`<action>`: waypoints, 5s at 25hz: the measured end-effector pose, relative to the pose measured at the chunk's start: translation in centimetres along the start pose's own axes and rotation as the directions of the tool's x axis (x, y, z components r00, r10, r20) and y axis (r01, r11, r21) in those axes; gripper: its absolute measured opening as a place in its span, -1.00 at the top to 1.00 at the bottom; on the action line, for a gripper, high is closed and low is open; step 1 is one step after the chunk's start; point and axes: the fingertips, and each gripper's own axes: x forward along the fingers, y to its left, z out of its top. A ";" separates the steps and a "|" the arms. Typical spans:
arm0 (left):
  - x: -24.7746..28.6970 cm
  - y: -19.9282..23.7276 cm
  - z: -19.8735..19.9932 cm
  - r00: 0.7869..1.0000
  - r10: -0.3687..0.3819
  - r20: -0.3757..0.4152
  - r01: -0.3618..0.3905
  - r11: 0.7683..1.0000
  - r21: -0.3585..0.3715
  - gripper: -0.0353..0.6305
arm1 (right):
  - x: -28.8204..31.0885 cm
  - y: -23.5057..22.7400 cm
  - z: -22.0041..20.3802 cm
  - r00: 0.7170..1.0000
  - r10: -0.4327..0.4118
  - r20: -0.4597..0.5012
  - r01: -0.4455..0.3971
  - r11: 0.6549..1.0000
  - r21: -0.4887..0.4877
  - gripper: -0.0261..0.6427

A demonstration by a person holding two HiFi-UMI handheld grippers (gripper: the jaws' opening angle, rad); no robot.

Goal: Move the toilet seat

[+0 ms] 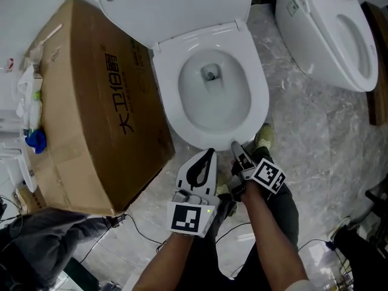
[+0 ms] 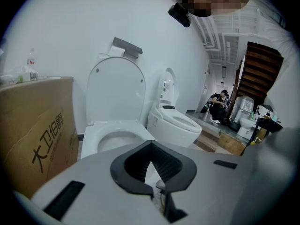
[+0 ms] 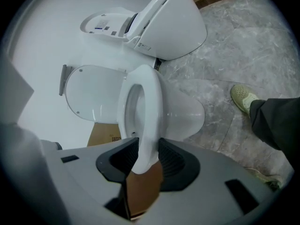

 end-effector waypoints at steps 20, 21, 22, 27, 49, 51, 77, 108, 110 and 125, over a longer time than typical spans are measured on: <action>-4.8 -3.2 15.0 0.995 -0.020 0.096 0.016 0.999 0.039 0.87 | -7.4 19.8 2.2 0.992 0.122 -0.040 -0.126 0.984 -0.124 0.73; -5.1 -3.2 16.1 0.995 -0.017 0.102 0.013 0.999 0.042 0.87 | -7.5 21.1 2.5 0.990 0.131 -0.044 -0.136 0.981 -0.138 0.73; -5.4 -3.2 17.1 0.994 -0.015 0.108 0.010 0.999 0.043 0.87 | -7.6 22.3 2.8 0.989 0.139 -0.048 -0.144 0.978 -0.148 0.73; -6.1 -3.1 21.4 0.991 0.004 0.130 -0.011 0.999 0.053 0.87 | -7.6 27.5 4.2 0.984 0.167 -0.061 -0.175 0.969 -0.173 0.73; -1.6 0.8 33.5 0.977 0.117 0.177 -0.119 0.993 0.000 0.87 | -3.1 42.9 10.3 0.955 0.235 -0.178 -0.286 0.890 -0.355 0.73; -0.9 1.3 33.9 0.976 0.127 0.176 -0.129 0.992 -0.004 0.87 | -2.5 43.9 10.8 0.952 0.237 -0.191 -0.295 0.876 -0.382 0.72; 7.0 7.2 38.6 0.949 0.222 0.223 -0.214 0.975 -0.058 0.87 | 5.2 50.5 16.0 0.973 0.100 -0.210 -0.232 0.417 -0.879 0.80; 9.2 10.3 40.2 0.931 0.296 0.211 -0.279 0.954 -0.107 0.87 | 12.1 53.8 19.0 0.986 0.082 -0.142 -0.153 0.154 -0.976 0.85; 9.1 10.3 40.2 0.932 0.293 0.212 -0.276 0.955 -0.107 0.87 | 12.1 53.8 19.0 0.987 0.077 -0.140 -0.150 0.149 -0.977 0.85; 6.3 8.6 40.4 0.938 0.254 0.236 -0.241 0.967 -0.084 0.87 | 7.1 55.8 16.2 0.981 0.133 -0.140 -0.156 0.120 -0.980 0.85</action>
